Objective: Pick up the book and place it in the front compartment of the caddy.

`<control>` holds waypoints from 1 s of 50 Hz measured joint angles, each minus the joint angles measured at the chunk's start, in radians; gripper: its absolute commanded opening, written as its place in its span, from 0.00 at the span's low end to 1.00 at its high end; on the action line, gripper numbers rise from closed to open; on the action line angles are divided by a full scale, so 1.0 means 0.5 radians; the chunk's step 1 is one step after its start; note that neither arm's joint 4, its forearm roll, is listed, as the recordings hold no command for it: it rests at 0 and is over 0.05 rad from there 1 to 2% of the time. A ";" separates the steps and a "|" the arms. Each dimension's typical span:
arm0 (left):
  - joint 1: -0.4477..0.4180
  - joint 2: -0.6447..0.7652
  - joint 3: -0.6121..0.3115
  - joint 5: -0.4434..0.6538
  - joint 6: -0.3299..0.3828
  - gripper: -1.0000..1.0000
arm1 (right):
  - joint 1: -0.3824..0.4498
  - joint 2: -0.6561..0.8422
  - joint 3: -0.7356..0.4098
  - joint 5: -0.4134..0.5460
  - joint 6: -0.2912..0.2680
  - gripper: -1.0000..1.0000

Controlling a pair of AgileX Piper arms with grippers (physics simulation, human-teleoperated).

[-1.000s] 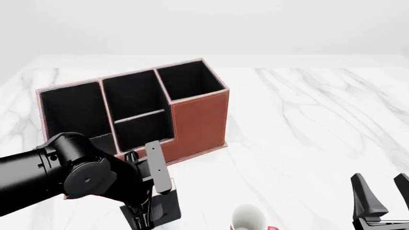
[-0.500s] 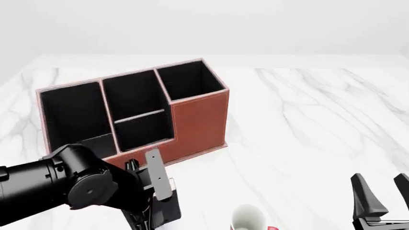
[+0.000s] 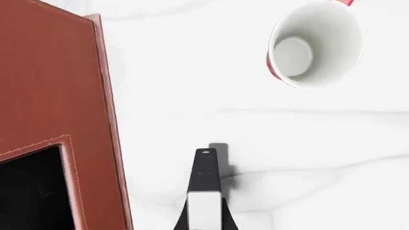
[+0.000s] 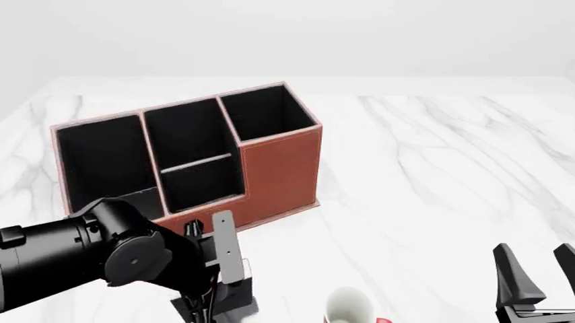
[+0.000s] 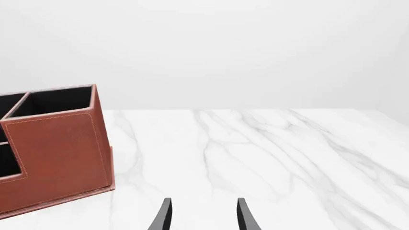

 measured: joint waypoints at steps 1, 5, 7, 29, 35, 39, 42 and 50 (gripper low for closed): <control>0.007 0.006 -0.014 0.016 0.023 0.00 | 0.000 0.000 0.000 0.000 0.000 1.00; 0.033 0.023 -0.080 0.087 0.108 0.00 | 0.000 0.000 0.000 0.000 0.000 1.00; 0.049 0.030 -0.113 0.122 0.151 0.00 | 0.000 0.000 0.000 0.000 0.000 1.00; 0.310 0.085 -0.567 0.453 0.466 0.00 | 0.000 0.000 0.000 0.000 0.000 1.00; 0.366 0.115 -0.695 0.515 0.494 0.00 | 0.000 0.000 0.000 0.000 0.000 1.00; 0.398 0.136 -0.769 0.546 0.513 0.00 | 0.000 0.000 0.000 0.000 0.000 1.00; 0.421 0.152 -0.817 0.565 0.528 0.00 | 0.000 0.000 0.000 0.000 0.000 1.00; 0.478 0.201 -0.953 0.595 0.571 0.00 | 0.000 0.000 0.000 0.000 0.000 1.00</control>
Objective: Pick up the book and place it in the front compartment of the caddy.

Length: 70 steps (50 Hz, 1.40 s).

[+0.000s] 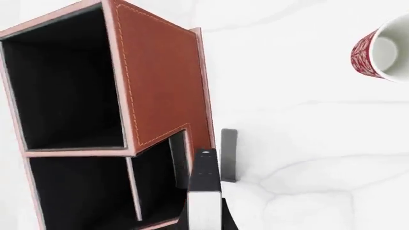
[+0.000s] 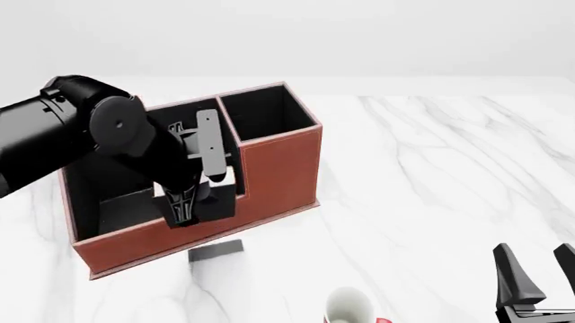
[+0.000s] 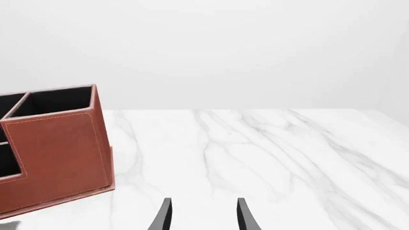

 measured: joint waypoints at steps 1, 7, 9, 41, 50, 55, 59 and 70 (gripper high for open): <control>0.008 0.006 -0.015 0.002 0.006 0.00 | 0.000 0.000 0.000 0.000 0.000 1.00; 0.054 0.049 -0.103 0.012 0.031 0.00 | 0.000 0.000 0.000 0.000 0.000 1.00; 0.071 0.065 -0.132 0.015 0.041 0.00 | 0.000 0.000 0.000 0.000 0.000 1.00; 0.310 0.297 -0.631 0.063 0.218 0.00 | 0.000 0.000 0.000 0.000 0.000 1.00; 0.335 0.352 -0.691 0.048 0.226 0.00 | 0.000 0.000 0.000 0.000 0.000 1.00; 0.351 0.376 -0.718 0.042 0.237 0.00 | 0.000 0.000 0.000 0.000 0.000 1.00; 0.364 0.396 -0.735 0.034 0.245 0.00 | 0.000 0.000 0.000 0.000 0.000 1.00; 0.402 0.452 -0.768 0.000 0.263 0.00 | 0.000 0.000 0.000 0.000 0.000 1.00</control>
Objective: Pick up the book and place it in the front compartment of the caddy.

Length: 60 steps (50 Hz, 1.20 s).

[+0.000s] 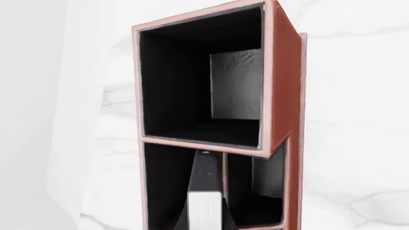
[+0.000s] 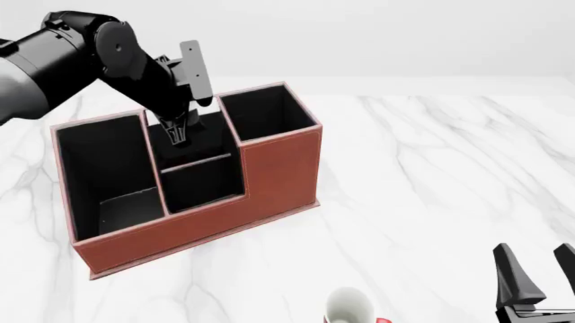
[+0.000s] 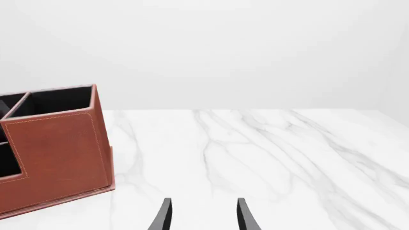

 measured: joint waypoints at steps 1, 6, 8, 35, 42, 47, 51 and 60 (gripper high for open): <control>0.003 0.004 -0.002 -0.003 0.002 0.00 | 0.000 0.000 0.000 0.000 0.000 1.00; 0.017 0.027 -0.013 -0.020 0.007 0.00 | 0.000 0.000 0.000 0.000 0.000 1.00; 0.019 0.036 -0.014 -0.029 0.006 0.00 | 0.000 0.000 0.000 0.000 0.000 1.00; 0.036 0.155 0.007 -0.165 -0.014 0.00 | 0.000 0.000 0.000 0.000 0.000 1.00; 0.065 0.188 0.021 -0.207 -0.002 0.00 | 0.000 0.000 0.000 0.000 0.000 1.00; 0.079 0.213 0.033 -0.238 0.003 0.00 | 0.000 0.000 0.000 0.000 0.000 1.00; 0.084 0.232 0.043 -0.263 0.005 0.00 | 0.000 0.000 0.000 0.000 0.000 1.00; 0.087 0.273 0.071 -0.324 0.001 0.00 | 0.000 0.000 0.000 0.000 0.000 1.00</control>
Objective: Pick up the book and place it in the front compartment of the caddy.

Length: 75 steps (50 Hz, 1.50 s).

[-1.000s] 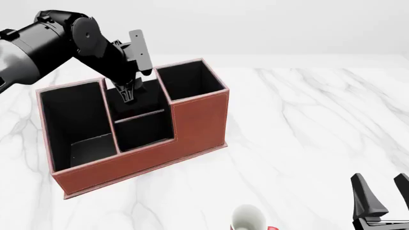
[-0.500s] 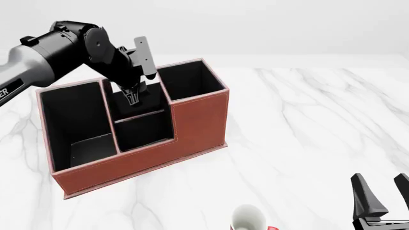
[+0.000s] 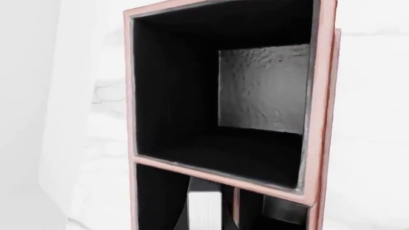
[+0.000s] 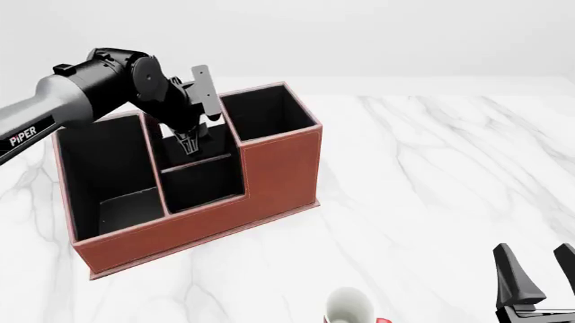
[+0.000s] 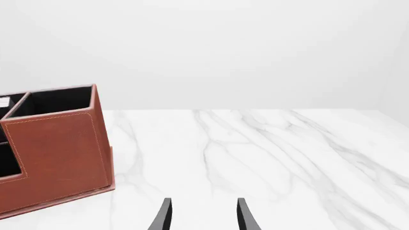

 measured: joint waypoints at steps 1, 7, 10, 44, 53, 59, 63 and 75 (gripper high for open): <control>0.000 0.005 0.003 -0.007 -0.001 0.00 | 0.000 0.000 0.000 0.000 0.000 1.00; 0.001 0.034 0.023 -0.051 -0.006 0.00 | 0.000 0.000 0.000 0.000 0.000 1.00; 0.001 0.045 0.038 -0.075 -0.010 0.00 | 0.000 0.000 0.000 0.000 0.000 1.00; 0.017 0.097 0.164 -0.240 -0.006 1.00 | 0.000 0.000 0.000 0.000 0.000 1.00; 0.019 0.096 0.190 -0.260 -0.001 1.00 | 0.000 0.000 0.000 0.000 0.000 1.00; 0.019 0.089 0.208 -0.271 0.005 1.00 | 0.000 0.000 0.000 0.000 0.000 1.00; 0.022 0.080 0.222 -0.275 0.012 1.00 | 0.000 0.000 0.000 0.000 0.000 1.00; 0.033 -0.003 0.283 -0.247 0.050 1.00 | 0.000 0.000 0.000 0.000 0.000 1.00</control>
